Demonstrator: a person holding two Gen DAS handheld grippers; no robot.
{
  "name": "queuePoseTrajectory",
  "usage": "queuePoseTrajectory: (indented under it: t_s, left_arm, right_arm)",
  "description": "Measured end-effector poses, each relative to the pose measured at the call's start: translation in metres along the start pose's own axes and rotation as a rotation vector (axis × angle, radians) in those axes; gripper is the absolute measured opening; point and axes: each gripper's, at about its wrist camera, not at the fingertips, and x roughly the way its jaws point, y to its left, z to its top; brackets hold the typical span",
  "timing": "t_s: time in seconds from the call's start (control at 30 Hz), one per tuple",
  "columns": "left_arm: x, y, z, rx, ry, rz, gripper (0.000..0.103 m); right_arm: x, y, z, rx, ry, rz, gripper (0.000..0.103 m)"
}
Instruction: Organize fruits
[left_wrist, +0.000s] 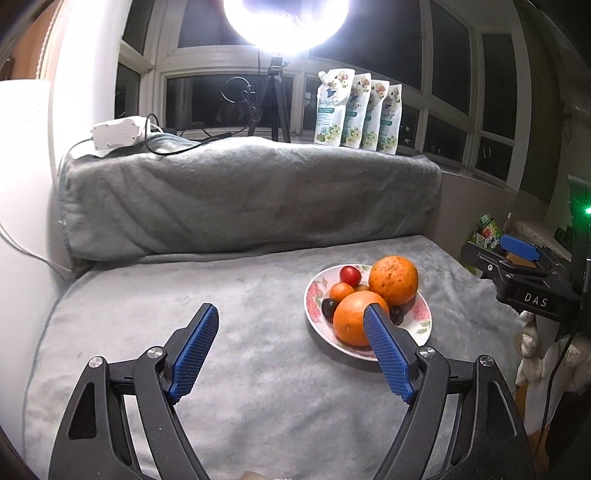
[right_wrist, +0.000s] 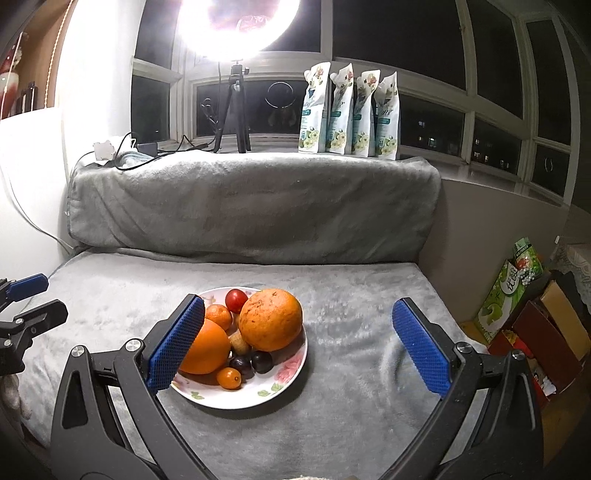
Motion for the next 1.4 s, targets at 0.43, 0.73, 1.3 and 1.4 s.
queuePoseTrajectory:
  t_s: [0.43, 0.73, 1.3, 1.4]
  left_arm:
    - [-0.0032, 0.0004, 0.0034, -0.001, -0.014, 0.033, 0.081]
    - [-0.0035, 0.001, 0.0022, -0.009, -0.016, 0.043, 0.081]
    - [-0.0051, 0.0008, 0.0034, -0.008, -0.022, 0.054, 0.081]
    - [-0.0056, 0.0007, 0.0029, -0.006, -0.029, 0.056, 0.081]
  right_arm:
    - [0.0016, -0.0038, 0.0011, 0.019, 0.002, 0.002, 0.103]
    - [0.0021, -0.0036, 0.001, 0.02, 0.004, 0.002, 0.103]
    - [0.0038, -0.0029, 0.0, 0.017, 0.012, 0.004, 0.103]
    - [0.0036, -0.0027, -0.0006, 0.019, 0.012, 0.004, 0.103]
